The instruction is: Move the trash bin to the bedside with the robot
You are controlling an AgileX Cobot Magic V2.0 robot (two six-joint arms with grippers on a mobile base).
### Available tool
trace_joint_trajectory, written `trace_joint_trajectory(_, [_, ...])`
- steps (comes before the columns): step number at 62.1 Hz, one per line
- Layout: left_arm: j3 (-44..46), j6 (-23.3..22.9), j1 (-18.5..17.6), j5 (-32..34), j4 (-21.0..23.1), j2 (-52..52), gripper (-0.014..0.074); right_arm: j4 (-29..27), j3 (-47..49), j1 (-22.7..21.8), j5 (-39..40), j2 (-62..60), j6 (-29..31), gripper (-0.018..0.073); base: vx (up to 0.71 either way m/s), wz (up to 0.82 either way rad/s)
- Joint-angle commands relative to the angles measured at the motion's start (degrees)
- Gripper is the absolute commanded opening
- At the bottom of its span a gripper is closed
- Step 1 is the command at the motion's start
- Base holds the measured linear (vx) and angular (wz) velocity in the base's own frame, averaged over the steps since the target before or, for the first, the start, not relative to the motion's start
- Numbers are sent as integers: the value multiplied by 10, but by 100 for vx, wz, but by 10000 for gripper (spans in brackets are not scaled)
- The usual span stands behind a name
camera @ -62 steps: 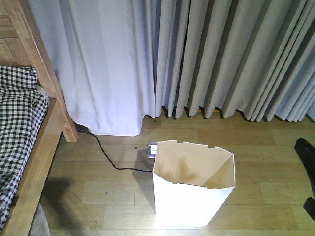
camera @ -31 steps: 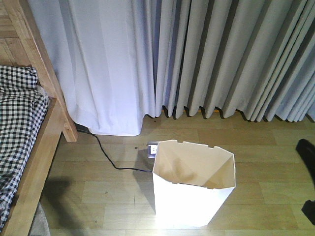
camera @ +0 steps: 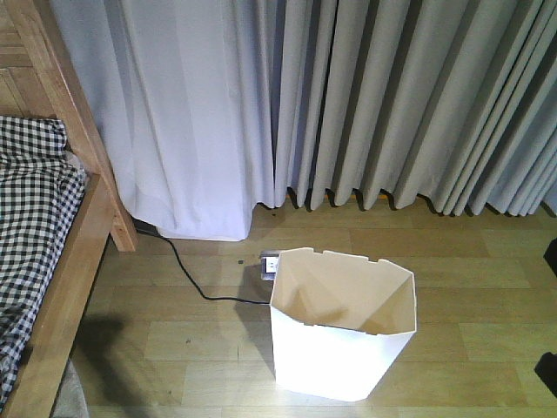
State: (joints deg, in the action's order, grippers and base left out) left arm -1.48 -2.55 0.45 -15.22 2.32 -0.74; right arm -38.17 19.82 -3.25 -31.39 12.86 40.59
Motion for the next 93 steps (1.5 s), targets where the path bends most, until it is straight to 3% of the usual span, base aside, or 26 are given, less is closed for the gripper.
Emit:
trace_joint_trajectory(1, [-7, -3, 0, 40, 2, -8, -6, -10, 15, 0, 33, 7, -1, -9, 0, 0])
trace_joint_trajectory(10, [-7, -3, 0, 40, 2, -8, -6, -9, 11, 0, 42, 7, 1, -9, 0, 0])
trace_joint_trajectory(18, [-7, -3, 0, 40, 2, -8, -6, 17, -24, 0, 145, -11, -37, -9, 0, 0])
trace_joint_trajectory(24, [-7, -3, 0, 40, 2, -8, -6, 114, -69, 0, 213, -36, -152, -9, 0, 0])
trace_joint_trajectory(32, [-7, -3, 0, 40, 2, -8, -6, 310, -121, 0, 239, -80, -346, -9, 0, 0])
trace_joint_trajectory(38, [-7, -3, 0, 40, 2, -8, -6, 393, -159, 0, 264, -111, -420, -9, 0, 0])
trace_joint_trajectory(48, [-7, -3, 0, 40, 2, -8, -6, 382, -220, 0, 322, -143, -423, -9, 0, 0])
trace_joint_trajectory(72, [-7, -3, 0, 40, 2, -8, -6, 382, -218, 28, 294, -142, -353, -9, 0, 0])
trace_joint_trajectory(93, [-7, -3, 0, 40, 2, -8, -6, 382, -218, 28, 294, -142, -352, -9, 0, 0])
